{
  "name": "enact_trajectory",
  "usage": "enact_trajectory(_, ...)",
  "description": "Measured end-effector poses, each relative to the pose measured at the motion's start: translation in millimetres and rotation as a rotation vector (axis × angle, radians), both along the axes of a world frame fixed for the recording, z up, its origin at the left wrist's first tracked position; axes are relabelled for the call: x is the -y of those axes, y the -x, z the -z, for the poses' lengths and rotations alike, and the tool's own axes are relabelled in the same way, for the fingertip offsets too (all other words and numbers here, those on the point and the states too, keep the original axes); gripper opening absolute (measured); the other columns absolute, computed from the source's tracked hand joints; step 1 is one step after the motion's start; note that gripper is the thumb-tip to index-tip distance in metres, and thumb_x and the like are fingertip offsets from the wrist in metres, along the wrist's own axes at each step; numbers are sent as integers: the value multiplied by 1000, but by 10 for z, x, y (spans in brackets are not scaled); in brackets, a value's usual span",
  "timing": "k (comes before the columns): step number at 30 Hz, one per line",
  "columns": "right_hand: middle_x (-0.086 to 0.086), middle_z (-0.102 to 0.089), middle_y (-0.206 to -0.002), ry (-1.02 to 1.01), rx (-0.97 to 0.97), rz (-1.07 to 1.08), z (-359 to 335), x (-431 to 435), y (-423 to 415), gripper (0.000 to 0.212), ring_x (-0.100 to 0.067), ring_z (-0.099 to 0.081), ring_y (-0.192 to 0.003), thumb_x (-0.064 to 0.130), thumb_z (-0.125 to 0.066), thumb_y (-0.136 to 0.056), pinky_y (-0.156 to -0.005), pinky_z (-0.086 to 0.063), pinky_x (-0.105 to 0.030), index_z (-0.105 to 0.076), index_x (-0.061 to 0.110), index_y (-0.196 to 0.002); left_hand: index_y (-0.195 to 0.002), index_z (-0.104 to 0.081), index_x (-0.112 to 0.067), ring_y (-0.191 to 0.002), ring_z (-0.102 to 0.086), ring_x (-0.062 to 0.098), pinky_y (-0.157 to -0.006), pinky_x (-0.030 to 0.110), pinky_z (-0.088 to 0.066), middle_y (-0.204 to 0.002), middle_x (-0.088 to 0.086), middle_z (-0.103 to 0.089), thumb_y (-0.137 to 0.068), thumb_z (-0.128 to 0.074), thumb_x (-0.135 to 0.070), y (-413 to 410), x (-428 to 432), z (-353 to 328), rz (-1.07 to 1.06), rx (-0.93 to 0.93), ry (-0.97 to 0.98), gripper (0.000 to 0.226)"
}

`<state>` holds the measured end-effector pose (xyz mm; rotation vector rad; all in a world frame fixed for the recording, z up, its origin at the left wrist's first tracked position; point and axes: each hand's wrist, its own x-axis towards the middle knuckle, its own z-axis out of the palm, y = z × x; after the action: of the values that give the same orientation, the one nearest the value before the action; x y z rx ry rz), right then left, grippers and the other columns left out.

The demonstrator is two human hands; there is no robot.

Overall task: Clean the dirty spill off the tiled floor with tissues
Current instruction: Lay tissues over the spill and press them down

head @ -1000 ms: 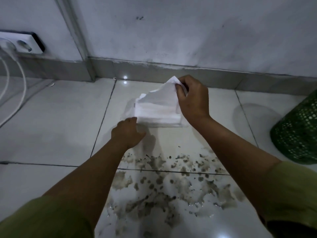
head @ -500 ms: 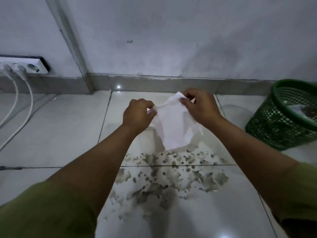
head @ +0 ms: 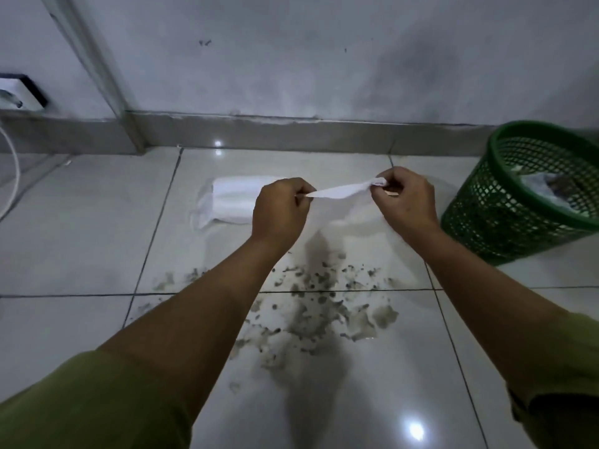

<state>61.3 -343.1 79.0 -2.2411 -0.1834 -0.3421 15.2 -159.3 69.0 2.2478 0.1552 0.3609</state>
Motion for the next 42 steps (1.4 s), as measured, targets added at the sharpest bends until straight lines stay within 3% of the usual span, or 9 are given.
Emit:
enact_trajectory(3, -4, -63, -74, 23, -43, 12, 173, 259, -10, 8, -6, -55, -64, 12, -66, -80, -60, -39, -5, -65, 4, -80, -93, -73, -10, -83, -64, 19, -78, 30, -53, -92, 7, -71, -85, -62, -9, 49, 202, 162, 50, -17, -14, 14)
enact_trajectory(7, -10, -68, -77, 65, -122, -15, 516, 578, 44, 10, -23, -63, -73, 14, -65, -82, -69, -52, -34, -65, 5, -79, -98, -72, -11, -92, -64, 22, -83, 32, -51, -100, 8, -70, -86, -61, -12, 115, 446, 441, 98, -114, -76, 16)
enact_trajectory(19, -10, -60, -61, 254, -264, -197, 1177, 1155, 463, 13, -27, -55, -58, 9, -67, -76, -57, -41, -29, -59, 7, -65, -107, -69, -25, -105, -51, 26, -80, 34, -48, -112, 3, -64, -91, -52, -21, 635, 892, 900, 266, -383, -405, 24)
enact_trajectory(25, 13, -44, -57, 386, -253, -345, 1279, 1353, 620, 14, -7, -42, -52, 9, -71, -72, -51, -31, -16, -59, 14, -67, -111, -67, -27, -106, -51, 25, -77, 33, -47, -114, 4, -62, -90, -47, -17, 869, 1003, 999, 333, -422, -459, 30)
enact_trajectory(31, 9, -55, -70, 448, -372, -448, 1311, 1399, 677, 15, 7, -41, -58, 25, -77, -69, -57, -32, -18, -70, 13, -75, -117, -63, -26, -116, -48, 20, -90, 36, -47, -123, 0, -59, -91, -50, -19, 907, 1011, 1126, 358, -476, -496, 30)
enact_trajectory(35, 1, -62, -68, 500, -386, -380, 1263, 1309, 672, 34, -12, -54, -64, 40, -63, -83, -59, -39, -27, -70, 10, -69, -114, -63, -25, -111, -49, 19, -87, 33, -46, -116, -2, -62, -84, -57, -48, 929, 985, 1192, 331, -485, -468, 38)
enact_trajectory(37, -7, -63, -79, 505, -249, -292, 1266, 1218, 662, 26, -26, -57, -81, 28, -55, -90, -70, -39, -32, -66, 7, -78, -117, -60, -22, -112, -48, 21, -90, 34, -43, -120, 2, -60, -87, -52, -47, 895, 1000, 1237, 274, -384, -441, 40)
enact_trajectory(39, -12, -60, -112, 529, -204, -284, 1308, 1091, 666, 26, -30, -50, -109, 25, -52, -92, -91, -39, -35, -60, 8, -109, -132, -45, -19, -124, -40, 24, -103, 36, -34, -137, 7, -47, -92, -46, -39, 838, 1037, 1308, 261, -335, -465, 45)
enact_trajectory(42, -7, 2, -157, 670, -371, -409, 1514, 926, 717, 69, -24, 4, -145, 48, -30, -95, -118, -6, -38, -8, 10, -147, -145, -22, -10, -142, -17, 31, -116, 43, -10, -154, 14, -19, -93, -38, -37, 756, 1100, 1424, 315, -362, -586, 60)
